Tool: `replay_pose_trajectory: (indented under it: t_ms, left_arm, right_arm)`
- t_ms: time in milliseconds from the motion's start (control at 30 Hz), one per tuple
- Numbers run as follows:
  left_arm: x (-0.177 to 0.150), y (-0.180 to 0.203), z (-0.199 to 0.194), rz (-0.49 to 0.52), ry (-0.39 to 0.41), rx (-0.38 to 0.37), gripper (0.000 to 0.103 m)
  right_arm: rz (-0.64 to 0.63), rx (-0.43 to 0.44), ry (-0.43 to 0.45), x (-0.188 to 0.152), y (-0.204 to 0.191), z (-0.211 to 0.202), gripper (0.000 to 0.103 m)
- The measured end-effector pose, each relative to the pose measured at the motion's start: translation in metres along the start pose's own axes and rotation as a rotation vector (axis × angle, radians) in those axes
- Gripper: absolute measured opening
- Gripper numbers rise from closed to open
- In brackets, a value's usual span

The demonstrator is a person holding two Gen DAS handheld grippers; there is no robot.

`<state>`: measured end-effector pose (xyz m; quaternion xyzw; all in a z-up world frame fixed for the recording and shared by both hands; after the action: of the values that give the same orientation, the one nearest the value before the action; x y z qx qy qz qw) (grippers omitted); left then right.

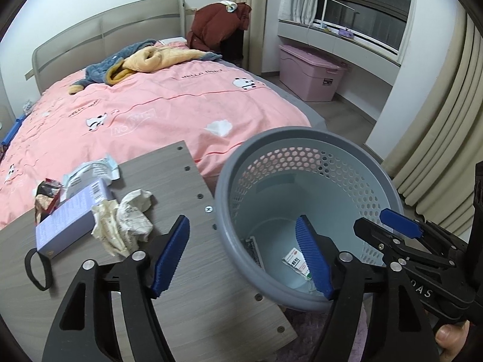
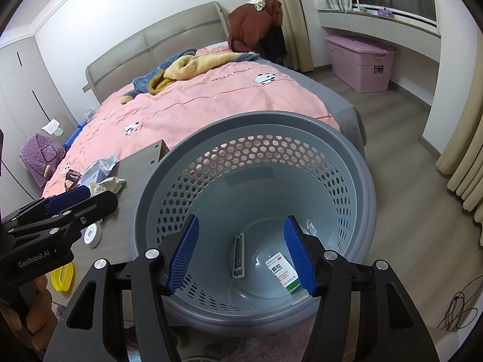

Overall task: Collect trash
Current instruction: 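Move the left gripper back to the yellow plastic lid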

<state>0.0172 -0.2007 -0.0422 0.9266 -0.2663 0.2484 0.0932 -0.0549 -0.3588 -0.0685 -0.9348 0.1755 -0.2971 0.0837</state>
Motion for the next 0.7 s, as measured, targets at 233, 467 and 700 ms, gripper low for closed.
replay_pose_trajectory:
  t_ms: [233, 467, 700]
  left_arm:
    - [-0.011, -0.021, -0.013, -0.057, 0.016, 0.029, 0.076]
    - [-0.031, -0.059, -0.042, -0.135, 0.062, 0.085, 0.076]
    - [-0.070, -0.113, -0.065, -0.229, 0.060, 0.177, 0.076]
  right_arm:
    - [-0.038, 0.004, 0.016, -0.005, -0.019, -0.005, 0.069]
    - [-0.099, 0.037, 0.022, -0.011, -0.052, -0.007, 0.077]
    - [-0.175, 0.075, 0.028, -0.023, -0.093, -0.008, 0.089]
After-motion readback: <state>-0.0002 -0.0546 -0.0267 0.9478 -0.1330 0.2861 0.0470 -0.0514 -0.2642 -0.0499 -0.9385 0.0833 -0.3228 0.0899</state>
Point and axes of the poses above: each gripper's, at about its wrist camera, not at the fingertips, and z roughly the way its jaws point, y to its right, x to its top, the point moved 2 cm from there along z, roughly the way its jaws point, and after that the axes turned 9 degrees about -y, right-handed, at the moved point
